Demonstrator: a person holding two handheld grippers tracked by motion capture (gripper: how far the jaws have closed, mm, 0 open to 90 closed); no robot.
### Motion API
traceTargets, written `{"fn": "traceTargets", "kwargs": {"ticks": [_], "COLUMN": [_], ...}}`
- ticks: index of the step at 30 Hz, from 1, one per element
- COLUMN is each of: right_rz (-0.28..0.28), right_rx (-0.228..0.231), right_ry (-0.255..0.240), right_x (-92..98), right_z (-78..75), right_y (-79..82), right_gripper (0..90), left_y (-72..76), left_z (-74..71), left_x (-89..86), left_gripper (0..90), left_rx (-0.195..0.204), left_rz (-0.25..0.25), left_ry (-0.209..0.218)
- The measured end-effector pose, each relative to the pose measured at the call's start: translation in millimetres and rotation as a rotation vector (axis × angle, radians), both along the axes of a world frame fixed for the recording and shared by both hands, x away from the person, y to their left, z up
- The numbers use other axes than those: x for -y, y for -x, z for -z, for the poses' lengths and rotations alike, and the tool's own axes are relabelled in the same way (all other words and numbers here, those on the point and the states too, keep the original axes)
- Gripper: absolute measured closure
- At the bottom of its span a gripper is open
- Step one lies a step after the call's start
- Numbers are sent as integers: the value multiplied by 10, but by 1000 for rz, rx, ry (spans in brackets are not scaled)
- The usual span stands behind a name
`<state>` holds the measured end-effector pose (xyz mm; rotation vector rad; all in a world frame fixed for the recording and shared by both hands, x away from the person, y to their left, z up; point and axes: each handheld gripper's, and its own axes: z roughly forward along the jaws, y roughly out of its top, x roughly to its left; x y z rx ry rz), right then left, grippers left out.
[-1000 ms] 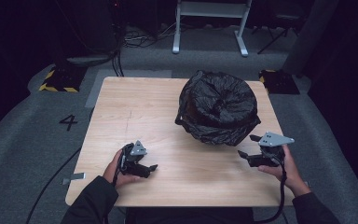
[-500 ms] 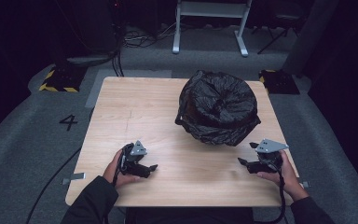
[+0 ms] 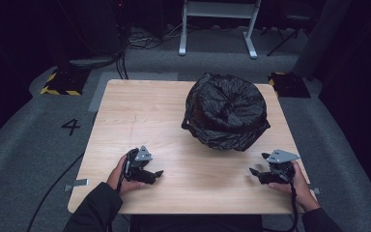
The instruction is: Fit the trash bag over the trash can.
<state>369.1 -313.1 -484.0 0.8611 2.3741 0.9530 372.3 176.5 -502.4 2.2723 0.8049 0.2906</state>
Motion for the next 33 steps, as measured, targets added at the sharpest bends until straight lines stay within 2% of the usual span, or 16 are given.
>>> {"fn": "traceTargets", "kwargs": {"ticks": [10, 20, 24, 26, 30, 33], "right_rz": [49, 99, 131, 157, 209, 213], "right_rx": [-19, -39, -71, -111, -103, -95], "right_ry": [-10, -57, -96, -122, -126, -122], "right_x": [185, 347, 430, 480, 578, 633], "right_z": [82, 158, 175, 177, 181, 184], "right_y": [46, 79, 82, 69, 81, 92], "right_gripper": [223, 221, 212, 211, 206, 193], "left_y": [1, 1, 1, 2, 3, 1], "left_z": [0, 0, 0, 1, 0, 1], "left_x": [1, 1, 1, 1, 1, 1], "left_gripper": [160, 160, 160, 160, 160, 160], "left_rx": [2, 1, 1, 1, 1, 0], "left_rz": [-2, -2, -2, -2, -2, -2], "left_ry": [0, 0, 0, 0, -1, 1]}}
